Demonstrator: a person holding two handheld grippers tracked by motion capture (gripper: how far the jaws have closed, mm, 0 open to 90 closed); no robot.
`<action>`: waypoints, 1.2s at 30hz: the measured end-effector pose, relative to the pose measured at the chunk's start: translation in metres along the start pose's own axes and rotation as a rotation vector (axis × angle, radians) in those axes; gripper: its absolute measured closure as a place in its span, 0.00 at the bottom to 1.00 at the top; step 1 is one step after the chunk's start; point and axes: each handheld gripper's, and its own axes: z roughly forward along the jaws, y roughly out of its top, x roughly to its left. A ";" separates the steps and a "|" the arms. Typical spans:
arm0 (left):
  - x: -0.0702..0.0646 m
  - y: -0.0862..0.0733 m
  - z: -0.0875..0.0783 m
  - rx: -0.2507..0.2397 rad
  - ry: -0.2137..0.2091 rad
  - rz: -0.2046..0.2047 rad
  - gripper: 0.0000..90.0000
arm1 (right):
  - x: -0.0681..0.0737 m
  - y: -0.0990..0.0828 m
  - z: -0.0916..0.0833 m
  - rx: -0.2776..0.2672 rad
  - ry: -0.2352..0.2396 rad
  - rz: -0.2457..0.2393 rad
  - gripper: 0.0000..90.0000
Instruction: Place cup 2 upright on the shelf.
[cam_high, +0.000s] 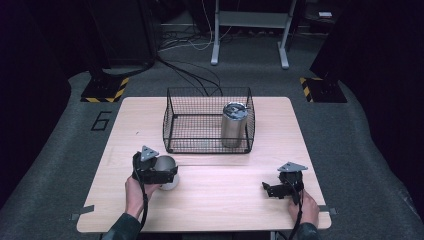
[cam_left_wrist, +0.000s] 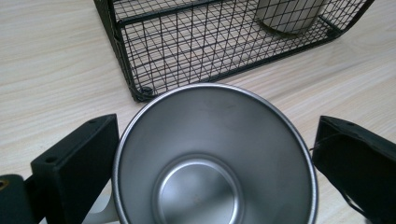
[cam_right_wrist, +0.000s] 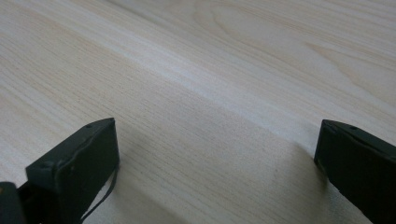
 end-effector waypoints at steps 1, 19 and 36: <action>0.000 0.000 0.001 -0.005 -0.002 -0.008 0.04 | 0.000 0.000 0.000 0.000 0.000 0.000 0.00; -0.001 0.001 0.004 0.027 0.003 0.067 0.07 | 0.000 0.000 0.000 0.000 0.000 0.000 0.00; 0.003 0.005 -0.009 0.000 -0.033 0.111 0.07 | 0.000 0.000 0.000 0.000 0.000 0.000 0.00</action>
